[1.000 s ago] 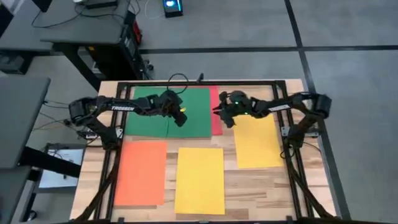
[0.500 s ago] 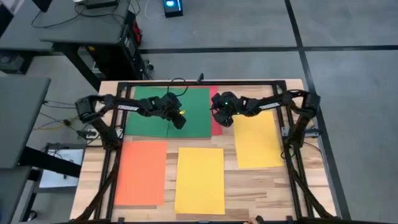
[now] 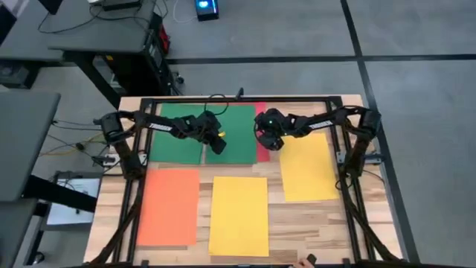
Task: Organize paper
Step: Stack the green paper on top of the green paper
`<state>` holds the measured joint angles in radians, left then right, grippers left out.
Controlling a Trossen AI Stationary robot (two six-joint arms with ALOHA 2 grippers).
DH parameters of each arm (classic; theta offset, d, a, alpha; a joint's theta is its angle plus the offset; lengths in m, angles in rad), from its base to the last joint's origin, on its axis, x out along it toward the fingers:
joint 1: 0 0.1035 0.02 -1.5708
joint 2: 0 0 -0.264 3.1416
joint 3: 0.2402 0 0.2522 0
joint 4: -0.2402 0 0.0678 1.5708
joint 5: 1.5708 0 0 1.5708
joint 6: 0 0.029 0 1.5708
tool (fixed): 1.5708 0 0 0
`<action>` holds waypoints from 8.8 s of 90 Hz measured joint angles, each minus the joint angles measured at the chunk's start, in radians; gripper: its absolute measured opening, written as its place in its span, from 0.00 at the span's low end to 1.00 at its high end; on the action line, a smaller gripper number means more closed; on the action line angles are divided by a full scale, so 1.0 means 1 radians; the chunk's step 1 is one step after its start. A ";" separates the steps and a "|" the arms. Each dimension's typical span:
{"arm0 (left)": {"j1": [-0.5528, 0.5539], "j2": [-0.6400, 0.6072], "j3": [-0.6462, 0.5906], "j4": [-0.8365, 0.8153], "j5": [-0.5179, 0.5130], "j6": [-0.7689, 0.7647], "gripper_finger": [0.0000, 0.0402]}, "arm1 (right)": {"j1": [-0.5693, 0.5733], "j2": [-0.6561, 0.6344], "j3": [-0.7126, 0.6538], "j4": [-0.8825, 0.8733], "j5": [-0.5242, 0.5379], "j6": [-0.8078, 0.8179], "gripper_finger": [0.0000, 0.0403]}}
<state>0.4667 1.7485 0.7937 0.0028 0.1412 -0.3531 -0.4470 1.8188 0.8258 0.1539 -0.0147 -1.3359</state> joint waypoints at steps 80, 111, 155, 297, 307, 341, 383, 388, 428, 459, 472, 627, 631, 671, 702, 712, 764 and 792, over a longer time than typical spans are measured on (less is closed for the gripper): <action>0.000 0.003 -0.003 -0.017 0.013 0.013 0.00 | 0.017 0.032 0.016 0.149 0.072 -0.005 0.39; 0.000 0.004 -0.003 -0.037 0.011 0.016 0.00 | 0.058 0.024 0.016 0.168 0.071 0.000 0.38; 0.000 0.001 -0.006 0.008 0.012 0.019 0.00 | 0.075 0.028 0.016 0.194 0.064 0.001 0.01; -0.414 -0.685 -0.003 -0.058 -0.371 0.234 0.34 | 0.078 -0.211 0.207 0.155 0.070 0.054 0.00; -0.489 -0.652 -0.003 -0.069 -0.485 0.213 0.34 | 0.078 -0.211 0.207 0.154 0.070 0.056 0.00; -0.586 -0.522 -0.003 -0.067 -0.682 0.086 0.34 | 0.078 -0.211 0.207 0.147 0.070 0.056 0.00; -0.524 -0.424 -0.004 -0.182 -0.746 -0.007 0.32 | 0.128 -0.211 0.219 0.143 0.070 0.064 0.00; -0.522 -0.425 -0.003 -0.190 -0.760 -0.002 0.30 | 0.136 -0.211 0.229 0.141 0.070 0.064 0.00; -0.533 -0.470 -0.004 -0.291 -0.948 0.135 0.00 | 0.178 -0.211 0.280 0.095 0.065 0.062 0.00; -0.552 -0.626 -0.003 -0.477 -1.073 0.264 0.00 | 0.200 -0.211 0.280 -0.038 -0.056 0.060 0.00; -0.552 -0.647 -0.003 -0.486 -1.076 0.392 0.00 | 0.212 -0.211 0.280 -0.057 -0.064 0.047 0.00; -0.744 -0.295 0.235 -1.400 -0.687 -0.503 0.00 | 0.190 0.279 0.707 -0.291 -0.082 0.198 0.11; -0.743 -0.295 0.227 -1.386 -0.683 -0.507 0.00 | 0.185 0.278 0.724 -0.327 -0.082 0.221 0.16; -0.728 -0.286 0.215 -1.376 -0.669 -0.585 0.00 | 0.121 0.278 0.840 -0.641 -0.083 0.516 0.43; -0.676 -0.274 0.113 -1.290 -0.643 -0.646 0.00 | 0.058 0.278 0.840 -0.684 -0.177 0.643 0.31; -0.656 -0.274 0.096 -1.306 -0.628 -0.712 0.00 | 0.061 0.278 0.840 -0.682 -0.206 0.656 0.29; -0.716 -0.274 0.106 -1.447 -0.421 -1.176 0.00 | 0.073 0.278 0.839 -0.632 -0.220 0.656 0.29; -0.642 -0.274 0.106 -1.530 -0.463 -1.161 0.00 | 0.073 0.278 0.839 -0.637 -0.223 0.656 0.29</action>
<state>-0.1756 1.4746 0.8997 -1.5272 -0.3218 -1.5139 -0.3737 2.0972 1.6650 -0.4826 -0.2375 -0.6801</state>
